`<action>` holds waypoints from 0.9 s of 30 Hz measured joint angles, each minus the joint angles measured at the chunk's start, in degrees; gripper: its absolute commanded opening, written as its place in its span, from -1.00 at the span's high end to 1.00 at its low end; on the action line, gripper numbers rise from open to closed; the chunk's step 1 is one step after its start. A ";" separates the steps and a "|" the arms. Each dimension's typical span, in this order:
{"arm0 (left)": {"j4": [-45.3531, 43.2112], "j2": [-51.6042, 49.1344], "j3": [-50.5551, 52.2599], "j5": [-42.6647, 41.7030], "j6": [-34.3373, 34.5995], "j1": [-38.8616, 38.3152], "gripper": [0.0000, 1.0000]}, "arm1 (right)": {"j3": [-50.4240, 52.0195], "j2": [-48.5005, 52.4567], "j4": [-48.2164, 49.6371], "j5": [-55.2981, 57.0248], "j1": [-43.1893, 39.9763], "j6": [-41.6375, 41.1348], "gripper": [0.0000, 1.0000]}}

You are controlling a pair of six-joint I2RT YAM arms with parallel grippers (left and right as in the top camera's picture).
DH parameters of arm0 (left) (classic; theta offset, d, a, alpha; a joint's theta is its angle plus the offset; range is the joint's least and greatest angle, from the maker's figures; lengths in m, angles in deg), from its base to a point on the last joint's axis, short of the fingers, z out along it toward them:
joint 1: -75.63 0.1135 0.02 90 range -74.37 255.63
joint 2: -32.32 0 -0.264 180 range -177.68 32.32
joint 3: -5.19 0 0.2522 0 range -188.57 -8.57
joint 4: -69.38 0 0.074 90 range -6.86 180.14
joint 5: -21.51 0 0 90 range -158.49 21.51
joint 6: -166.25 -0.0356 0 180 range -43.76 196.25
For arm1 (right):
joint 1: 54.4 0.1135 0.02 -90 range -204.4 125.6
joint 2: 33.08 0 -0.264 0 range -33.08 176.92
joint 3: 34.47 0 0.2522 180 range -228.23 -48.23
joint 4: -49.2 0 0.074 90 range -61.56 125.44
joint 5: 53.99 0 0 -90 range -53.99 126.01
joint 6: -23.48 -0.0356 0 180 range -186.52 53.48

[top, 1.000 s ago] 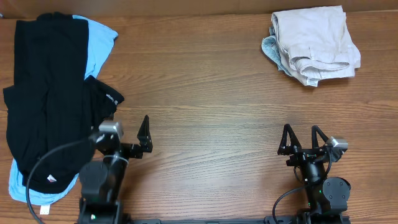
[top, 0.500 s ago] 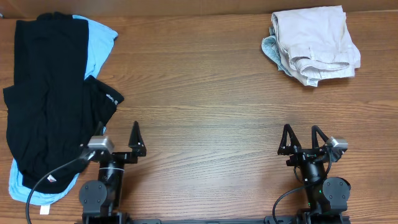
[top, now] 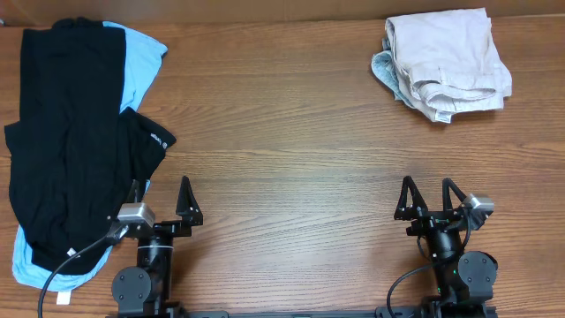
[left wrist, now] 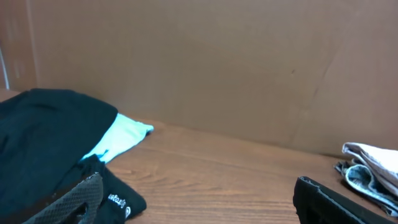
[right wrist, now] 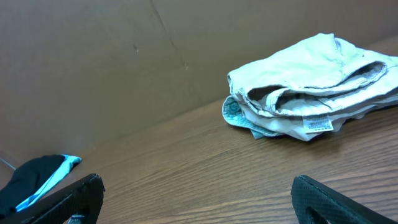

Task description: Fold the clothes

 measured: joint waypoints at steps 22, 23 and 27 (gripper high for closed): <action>9.94 0.35 0.15 1.22 -0.04 0.09 -1.00 | 0.00 0.00 0.00 0.00 0.00 -0.02 -1.00; 9.94 0.35 0.15 1.20 -0.04 0.09 -1.00 | 0.00 0.00 0.00 0.00 0.00 0.02 -1.00; 9.94 0.35 0.15 1.20 -0.04 0.09 -1.00 | 0.00 0.00 -0.02 0.00 0.00 0.00 -1.00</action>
